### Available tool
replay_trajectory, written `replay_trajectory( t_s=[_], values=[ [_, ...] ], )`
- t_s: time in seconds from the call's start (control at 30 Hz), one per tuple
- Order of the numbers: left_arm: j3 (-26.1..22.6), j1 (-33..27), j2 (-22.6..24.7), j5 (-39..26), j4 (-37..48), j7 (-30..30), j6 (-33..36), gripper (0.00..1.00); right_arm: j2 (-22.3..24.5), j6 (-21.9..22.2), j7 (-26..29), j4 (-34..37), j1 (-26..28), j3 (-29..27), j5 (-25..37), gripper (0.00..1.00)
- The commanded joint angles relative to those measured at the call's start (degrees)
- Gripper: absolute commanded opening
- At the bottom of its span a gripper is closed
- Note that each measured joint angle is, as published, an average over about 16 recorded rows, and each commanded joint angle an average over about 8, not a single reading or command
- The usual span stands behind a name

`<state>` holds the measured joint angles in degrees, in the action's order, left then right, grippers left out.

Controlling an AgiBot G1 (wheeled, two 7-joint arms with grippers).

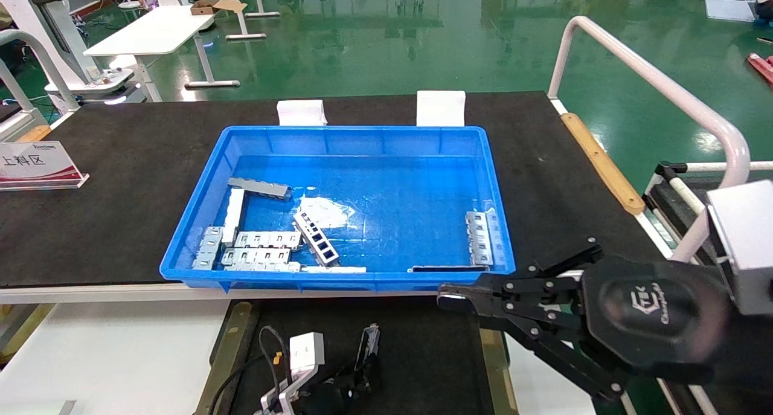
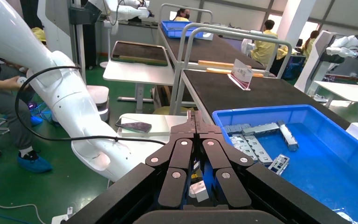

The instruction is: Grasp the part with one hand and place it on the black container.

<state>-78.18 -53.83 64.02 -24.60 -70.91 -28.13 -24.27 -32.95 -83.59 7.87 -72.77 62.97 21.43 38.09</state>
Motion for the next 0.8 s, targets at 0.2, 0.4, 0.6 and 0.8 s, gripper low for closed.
replay_trajectory(
  t_s=[0.2,0.4,0.6,0.8],
  values=[
    [-1.62,-1.01,0.09,3.02,-0.49,1.08,-1.4,1.0,0.0,0.0,0.0,0.0,0.0,0.0,0.0,1.0],
    [-2.16,-1.46,0.46,3.96,0.2,1.35,-0.94,1.0,0.0,0.0,0.0,0.0,0.0,0.01,0.0,1.0],
    [-2.11,-1.91,-1.06,2.72,-0.47,1.79,1.75,1.0,0.0,0.0,-0.01,0.0,0.0,0.01,-0.01,1.0],
    [-1.69,-1.9,-6.51,-0.01,-3.76,2.47,8.14,1.0,0.01,0.01,-0.01,0.0,0.0,0.01,-0.01,1.0]
  ],
)
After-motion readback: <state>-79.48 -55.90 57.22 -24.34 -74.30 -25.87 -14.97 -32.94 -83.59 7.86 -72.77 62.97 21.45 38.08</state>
